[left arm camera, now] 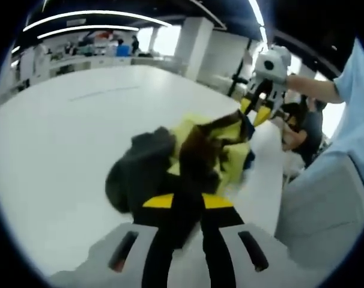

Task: Fold the garment on the visible template until the final outline fits inside the template.

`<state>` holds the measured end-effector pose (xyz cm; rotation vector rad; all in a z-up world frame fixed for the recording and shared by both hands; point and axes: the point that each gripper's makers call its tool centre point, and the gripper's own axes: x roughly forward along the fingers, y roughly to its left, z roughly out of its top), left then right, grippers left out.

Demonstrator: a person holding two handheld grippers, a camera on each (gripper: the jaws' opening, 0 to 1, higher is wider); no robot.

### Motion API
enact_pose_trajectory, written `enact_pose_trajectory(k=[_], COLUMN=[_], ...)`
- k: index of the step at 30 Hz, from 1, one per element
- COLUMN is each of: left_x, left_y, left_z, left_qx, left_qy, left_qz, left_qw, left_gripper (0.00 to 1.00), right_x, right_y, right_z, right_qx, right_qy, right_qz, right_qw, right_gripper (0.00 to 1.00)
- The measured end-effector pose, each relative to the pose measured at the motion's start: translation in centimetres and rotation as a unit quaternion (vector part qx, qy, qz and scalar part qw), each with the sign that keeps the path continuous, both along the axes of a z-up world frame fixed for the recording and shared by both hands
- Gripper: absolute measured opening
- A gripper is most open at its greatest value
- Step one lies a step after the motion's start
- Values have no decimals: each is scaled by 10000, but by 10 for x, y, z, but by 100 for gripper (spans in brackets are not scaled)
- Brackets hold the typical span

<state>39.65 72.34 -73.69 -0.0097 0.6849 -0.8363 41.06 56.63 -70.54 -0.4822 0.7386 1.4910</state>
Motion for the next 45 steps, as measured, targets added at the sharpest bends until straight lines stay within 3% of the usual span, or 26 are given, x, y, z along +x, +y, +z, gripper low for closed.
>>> enact_pose_trajectory(k=[2, 9, 11, 14, 18, 22, 29, 33, 36, 41, 45], left_x=[0, 5, 8, 19, 28, 31, 26, 26, 25, 27, 28], left_y=[0, 8, 13, 27, 43, 49, 45, 45, 44, 45, 45], left_z=[2, 21, 26, 31, 28, 28, 26, 25, 26, 31, 46], left_qx=[-16, -65, -12, 272, 662, 508, 483, 483, 485, 481, 484], left_qy=[-21, -169, -324, -596, -807, -747, -669, -644, -646, -684, -796], left_qz=[-13, 186, 293, 676, 899, 1030, 974, 952, 930, 961, 955], left_qw=[10000, 9997, 9990, 9956, 9905, 9906, 9918, 9922, 9924, 9919, 9911], left_gripper=[0, 0, 0, 0, 0, 0, 0, 0, 0, 0, 0], right_x=[-3, -5, -5, -6, -5, -2, -10, -11, -13, -12, -2], right_y=[0, -1, -2, -1, 1, 4, 19, 21, 19, 13, 6], right_z=[0, -1, 0, 2, 2, 0, -1, -3, -5, -1, 14], right_qx=[-2, -3, -10, 26, 21, -19, 61, 54, 14, 7, 191], right_qy=[34, 33, 3, -1, -56, -315, -274, -296, -360, -200, -408], right_qz=[3, -15, -11, -18, -2, 86, 348, 429, 527, 291, 4], right_qw=[10000, 10000, 10000, 10000, 10000, 9995, 9990, 9986, 9980, 9994, 9990], right_gripper=[12, 12, 12, 12, 12, 12, 11, 1, 0, 0, 0])
